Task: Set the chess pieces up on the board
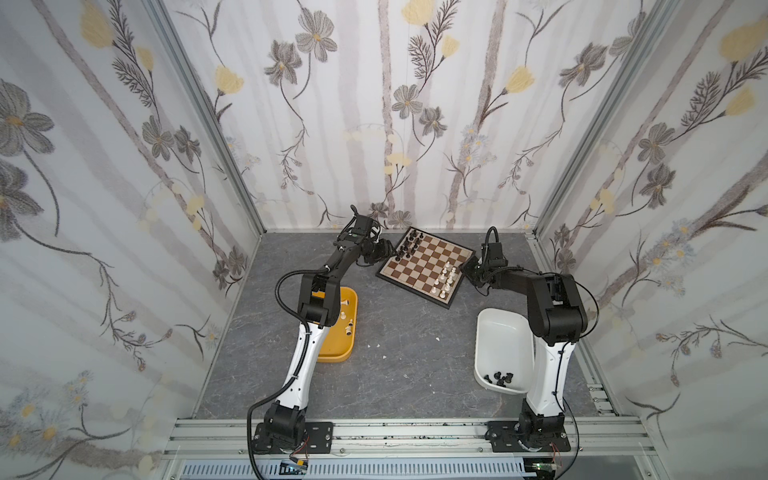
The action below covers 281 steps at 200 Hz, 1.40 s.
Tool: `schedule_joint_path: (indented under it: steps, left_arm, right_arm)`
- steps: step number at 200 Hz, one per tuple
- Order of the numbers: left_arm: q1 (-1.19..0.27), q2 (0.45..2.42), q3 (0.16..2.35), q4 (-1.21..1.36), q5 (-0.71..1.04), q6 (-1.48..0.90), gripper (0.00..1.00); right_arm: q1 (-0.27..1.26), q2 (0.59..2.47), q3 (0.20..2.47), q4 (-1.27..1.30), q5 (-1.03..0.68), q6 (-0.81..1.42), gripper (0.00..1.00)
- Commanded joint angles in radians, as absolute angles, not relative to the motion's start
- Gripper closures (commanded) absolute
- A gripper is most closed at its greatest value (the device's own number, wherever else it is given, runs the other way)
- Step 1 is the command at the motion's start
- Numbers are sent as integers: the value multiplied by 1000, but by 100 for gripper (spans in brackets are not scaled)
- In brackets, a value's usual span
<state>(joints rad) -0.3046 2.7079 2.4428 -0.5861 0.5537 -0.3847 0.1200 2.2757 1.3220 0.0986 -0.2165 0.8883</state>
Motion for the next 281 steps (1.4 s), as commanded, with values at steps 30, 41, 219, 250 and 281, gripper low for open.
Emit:
schedule_joint_path:
  steps: [30,41,219,250,281]
  left_arm:
    - [-318,2697,2398,-742,549,-386,41]
    - [-318,2678,2358,-725,549,-391,43]
    - [-366,2089,1349,-316,490,-545,52]
    - [-381,2015,1249,-273,476,-582,54]
    - [-402,1963,1174,-255,458,-601,55]
  right_arm:
    - [162,2282,1326,140,-306,940,60]
    - [164,2281,1322,141,-305,941,61]
    - [289,2144,1073,242,-326,960,64]
    - [311,2098,1013,251,-315,961,65]
    - [323,2051,947,272,-307,971,64]
